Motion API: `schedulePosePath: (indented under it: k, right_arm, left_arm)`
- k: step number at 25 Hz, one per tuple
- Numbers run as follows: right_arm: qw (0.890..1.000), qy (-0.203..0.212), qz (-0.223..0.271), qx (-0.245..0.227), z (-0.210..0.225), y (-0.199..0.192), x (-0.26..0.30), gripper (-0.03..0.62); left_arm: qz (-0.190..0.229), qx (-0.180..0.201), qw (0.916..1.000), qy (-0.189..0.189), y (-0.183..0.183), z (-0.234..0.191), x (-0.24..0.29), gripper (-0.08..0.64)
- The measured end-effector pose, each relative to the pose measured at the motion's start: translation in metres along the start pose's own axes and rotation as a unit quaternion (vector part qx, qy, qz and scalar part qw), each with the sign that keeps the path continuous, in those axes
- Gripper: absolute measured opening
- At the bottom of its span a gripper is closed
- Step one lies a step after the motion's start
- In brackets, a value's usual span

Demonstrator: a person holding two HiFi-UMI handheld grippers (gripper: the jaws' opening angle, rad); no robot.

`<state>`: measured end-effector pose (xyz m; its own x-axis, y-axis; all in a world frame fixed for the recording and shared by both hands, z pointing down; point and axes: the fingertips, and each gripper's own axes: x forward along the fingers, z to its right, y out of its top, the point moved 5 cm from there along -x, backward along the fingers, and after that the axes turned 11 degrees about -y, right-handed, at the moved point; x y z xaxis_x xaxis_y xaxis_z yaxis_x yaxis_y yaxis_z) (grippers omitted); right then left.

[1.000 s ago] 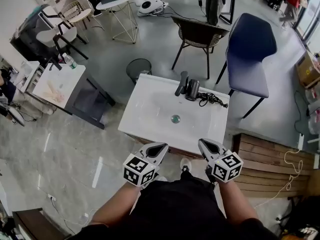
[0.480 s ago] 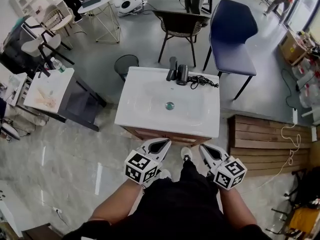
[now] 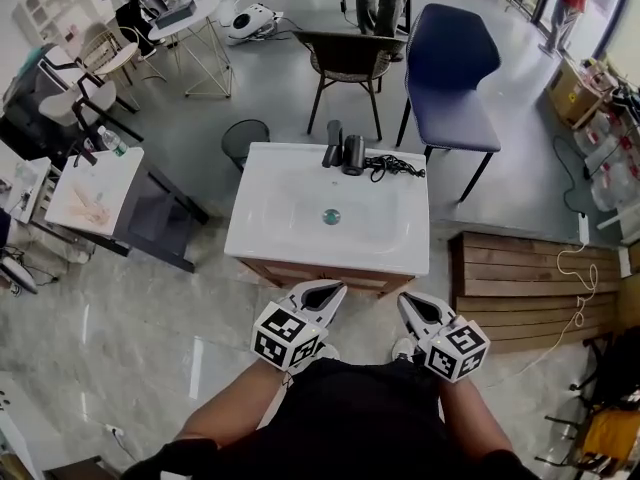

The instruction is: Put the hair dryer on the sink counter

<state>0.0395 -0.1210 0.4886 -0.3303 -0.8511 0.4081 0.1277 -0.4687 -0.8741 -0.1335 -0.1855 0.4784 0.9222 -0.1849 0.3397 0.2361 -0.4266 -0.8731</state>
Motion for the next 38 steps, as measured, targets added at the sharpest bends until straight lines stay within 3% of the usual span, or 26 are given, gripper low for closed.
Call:
schedulePosePath:
  k: [12, 21, 38]
  right_arm:
    - [0.999, 0.035, -0.009, -0.021, 0.05, 0.008, -0.031, 0.002]
    - [0.998, 0.051, -0.015, -0.022, 0.078, 0.002, -0.043, 0.002]
    - [0.998, 0.06, -0.014, -0.025, 0.081, 0.001, -0.037, 0.002]
  left_arm:
    - [0.02, -0.007, 0.9993, 0.032, 0.017, 0.032, 0.048, 0.0]
    - [0.01, -0.012, 0.9988, 0.047, 0.011, 0.056, 0.072, 0.0]
    - [-0.007, -0.006, 0.9988, 0.047, 0.012, 0.058, 0.076, 0.0]
